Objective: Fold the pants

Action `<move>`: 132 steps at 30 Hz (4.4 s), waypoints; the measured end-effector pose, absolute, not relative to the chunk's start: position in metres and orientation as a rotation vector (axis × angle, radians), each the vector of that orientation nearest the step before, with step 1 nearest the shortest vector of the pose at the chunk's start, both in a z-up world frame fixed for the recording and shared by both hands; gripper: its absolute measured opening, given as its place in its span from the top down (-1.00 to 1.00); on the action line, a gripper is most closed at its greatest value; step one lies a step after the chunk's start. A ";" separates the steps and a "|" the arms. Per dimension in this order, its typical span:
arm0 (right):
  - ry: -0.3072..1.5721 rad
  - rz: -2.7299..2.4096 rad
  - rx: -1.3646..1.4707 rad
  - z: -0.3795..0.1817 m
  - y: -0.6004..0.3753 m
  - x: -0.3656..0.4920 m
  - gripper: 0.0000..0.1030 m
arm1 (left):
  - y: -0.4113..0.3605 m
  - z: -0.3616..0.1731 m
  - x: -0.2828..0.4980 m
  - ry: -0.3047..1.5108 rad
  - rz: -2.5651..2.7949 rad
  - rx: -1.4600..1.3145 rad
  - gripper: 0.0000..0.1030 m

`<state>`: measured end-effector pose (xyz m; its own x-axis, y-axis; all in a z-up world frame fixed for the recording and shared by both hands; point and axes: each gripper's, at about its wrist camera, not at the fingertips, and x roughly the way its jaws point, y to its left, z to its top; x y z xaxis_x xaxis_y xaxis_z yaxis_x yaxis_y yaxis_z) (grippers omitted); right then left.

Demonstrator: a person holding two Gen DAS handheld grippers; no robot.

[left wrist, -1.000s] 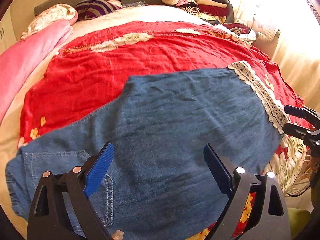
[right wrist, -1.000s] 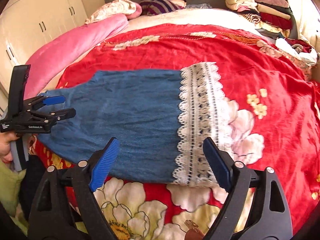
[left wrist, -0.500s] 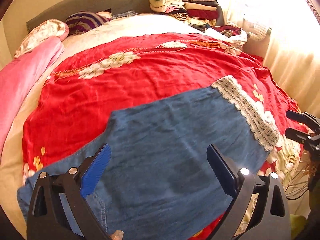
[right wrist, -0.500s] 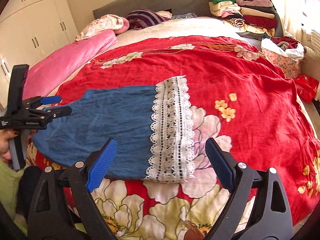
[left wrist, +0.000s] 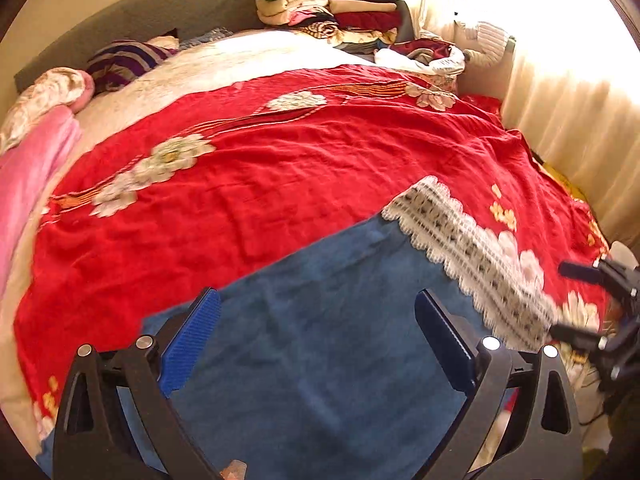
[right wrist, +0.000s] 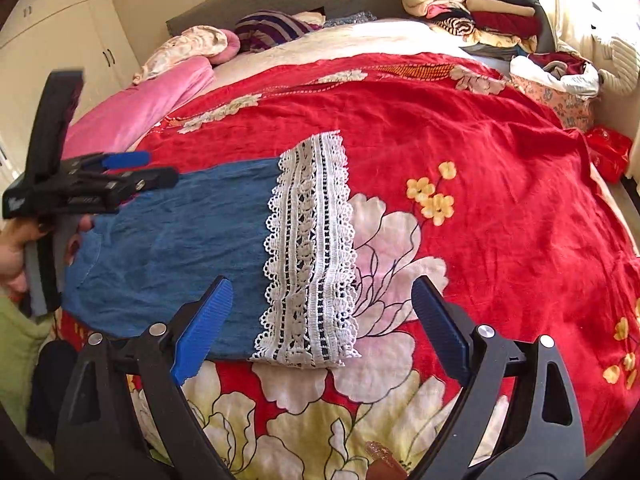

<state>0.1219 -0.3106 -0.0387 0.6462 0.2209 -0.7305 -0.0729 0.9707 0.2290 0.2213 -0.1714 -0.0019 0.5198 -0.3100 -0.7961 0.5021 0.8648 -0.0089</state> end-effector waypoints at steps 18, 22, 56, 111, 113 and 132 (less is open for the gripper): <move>0.946 0.220 0.283 -0.073 -0.307 0.148 -0.67 | -0.219 -0.062 0.280 1.007 -0.647 0.312 -0.82; 0.952 0.233 0.314 -0.076 -0.306 0.150 -0.65 | -0.222 -0.069 0.273 1.014 -0.683 0.296 -0.07; 0.837 0.677 -0.178 -0.025 -0.059 0.130 0.73 | 0.067 -0.021 0.197 0.834 -0.350 -0.386 0.14; 0.916 0.589 0.130 -0.054 -0.141 0.284 0.84 | 0.019 -0.041 0.230 0.905 -0.346 -0.294 0.72; 0.932 0.533 0.043 -0.060 -0.132 0.284 0.71 | 0.025 -0.054 0.232 0.949 -0.296 -0.295 0.45; 0.852 0.455 0.004 -0.029 -0.163 0.202 -0.32 | 0.067 -0.028 0.146 0.896 -0.253 -0.315 -0.22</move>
